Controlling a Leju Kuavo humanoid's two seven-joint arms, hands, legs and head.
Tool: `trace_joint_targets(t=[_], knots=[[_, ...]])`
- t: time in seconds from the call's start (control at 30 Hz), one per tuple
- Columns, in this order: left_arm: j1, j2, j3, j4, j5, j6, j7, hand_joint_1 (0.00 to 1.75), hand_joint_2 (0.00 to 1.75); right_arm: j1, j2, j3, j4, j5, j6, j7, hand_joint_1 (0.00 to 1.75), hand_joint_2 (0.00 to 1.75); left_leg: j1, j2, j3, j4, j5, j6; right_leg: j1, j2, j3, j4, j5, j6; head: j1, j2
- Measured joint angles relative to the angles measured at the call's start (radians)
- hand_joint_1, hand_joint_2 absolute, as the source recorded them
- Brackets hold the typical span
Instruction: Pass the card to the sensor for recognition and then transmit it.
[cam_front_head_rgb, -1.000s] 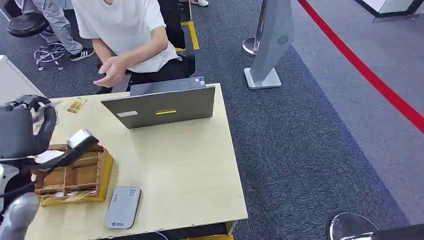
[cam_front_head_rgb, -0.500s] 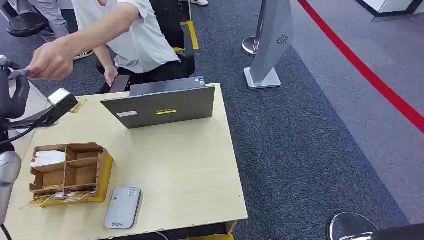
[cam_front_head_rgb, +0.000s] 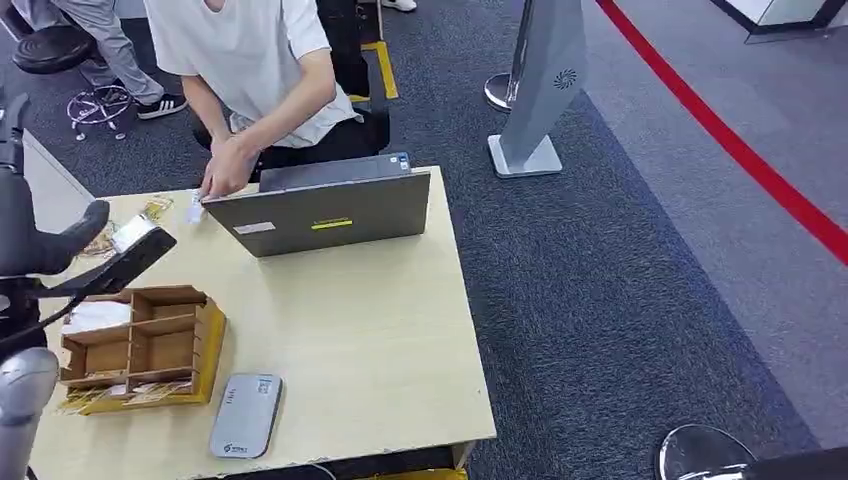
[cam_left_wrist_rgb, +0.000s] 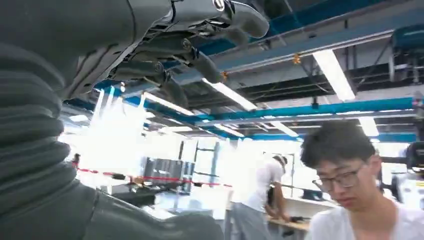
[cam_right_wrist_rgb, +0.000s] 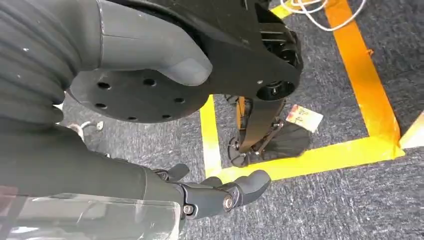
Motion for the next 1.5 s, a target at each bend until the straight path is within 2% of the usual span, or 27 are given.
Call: trace_joint_targets(t=[0.1, 0.2, 0.3, 0.4, 0.5, 0.63, 0.73, 0.83, 0.93, 1.27, 1.5], knots=[[0.119, 0.011, -0.004, -0.134, 0.003, -0.070, -0.003, 0.00, 1.75, 0.018, -0.006, -0.006, -0.001, -0.011, 0.035, -0.016, 0.00, 1.75, 0.000, 0.001, 0.000, 0.000, -0.001, 0.000, 0.000, 0.001, -0.001, 0.000, 0.000, 0.000, -0.001, 0.000], [0.237, 0.029, -0.027, -0.222, 0.001, -0.092, 0.019, 0.00, 1.75, 0.040, -0.015, -0.019, -0.005, -0.020, 0.057, -0.014, 0.00, 1.75, 0.000, 0.000, -0.001, 0.000, -0.001, 0.000, 0.000, 0.000, -0.001, 0.000, -0.001, 0.001, 0.000, 0.000], [0.327, 0.047, -0.050, -0.254, 0.003, -0.111, 0.032, 0.00, 1.75, 0.047, -0.020, -0.031, -0.014, -0.019, 0.064, -0.014, 0.00, 1.75, 0.000, 0.001, -0.001, 0.000, -0.002, 0.000, 0.000, 0.001, -0.002, -0.001, -0.001, 0.001, -0.001, 0.000], [0.412, 0.061, -0.071, -0.254, 0.022, -0.164, 0.048, 0.00, 1.75, 0.048, -0.022, -0.040, -0.019, -0.008, 0.075, -0.014, 0.00, 1.75, 0.000, 0.001, -0.001, 0.000, -0.001, 0.000, 0.000, 0.000, -0.002, -0.001, -0.001, 0.001, -0.001, 0.000], [0.475, 0.062, -0.086, -0.244, 0.026, -0.179, 0.060, 0.00, 1.75, 0.048, -0.023, -0.046, -0.024, 0.006, 0.075, -0.011, 0.00, 1.75, 0.000, 0.001, -0.001, 0.000, -0.001, 0.000, 0.000, 0.000, -0.002, -0.001, -0.001, 0.001, -0.001, 0.000], [0.517, 0.058, -0.099, -0.227, 0.036, -0.191, 0.087, 0.00, 1.75, 0.049, -0.024, -0.048, -0.031, 0.020, 0.078, -0.008, 0.00, 1.75, 0.000, 0.000, -0.001, 0.000, -0.001, 0.000, 0.000, 0.000, -0.002, -0.001, -0.001, 0.001, -0.001, 0.000], [0.544, 0.050, -0.099, -0.205, 0.056, -0.195, 0.126, 0.00, 1.75, 0.061, -0.019, -0.048, -0.060, 0.036, 0.109, 0.018, 0.00, 1.75, 0.000, 0.000, -0.001, 0.000, -0.001, 0.000, 0.000, 0.000, -0.002, -0.001, -0.001, 0.001, -0.001, 0.000], [0.572, 0.045, -0.099, -0.177, 0.073, -0.172, 0.165, 0.00, 1.75, 0.090, 0.004, -0.058, -0.142, 0.055, 0.145, 0.071, 0.00, 1.75, 0.000, 0.000, -0.001, 0.000, -0.001, 0.000, 0.000, 0.000, -0.002, -0.001, -0.001, 0.001, -0.001, 0.000], [0.595, 0.040, -0.097, -0.159, 0.080, -0.144, 0.195, 0.00, 1.75, 0.111, 0.026, -0.073, -0.208, 0.069, 0.164, 0.095, 0.00, 1.75, 0.000, 0.000, -0.002, 0.000, -0.001, -0.001, 0.000, 0.000, -0.002, 0.000, -0.001, 0.001, -0.001, 0.000], [0.634, 0.034, -0.067, -0.138, 0.076, -0.110, 0.238, 0.00, 1.75, 0.134, 0.055, -0.100, -0.293, 0.088, 0.182, 0.108, 0.00, 1.75, 0.000, 0.000, -0.002, 0.000, -0.001, 0.000, 0.000, 0.000, -0.002, 0.000, -0.001, 0.001, -0.001, 0.000], [0.651, 0.018, -0.017, -0.137, 0.022, -0.064, 0.261, 0.00, 1.75, 0.142, 0.076, -0.116, -0.337, 0.117, 0.206, 0.124, 0.00, 1.75, 0.000, 0.000, -0.002, 0.000, -0.001, 0.000, 0.000, 0.000, -0.002, 0.000, -0.001, 0.001, -0.001, 0.000]])
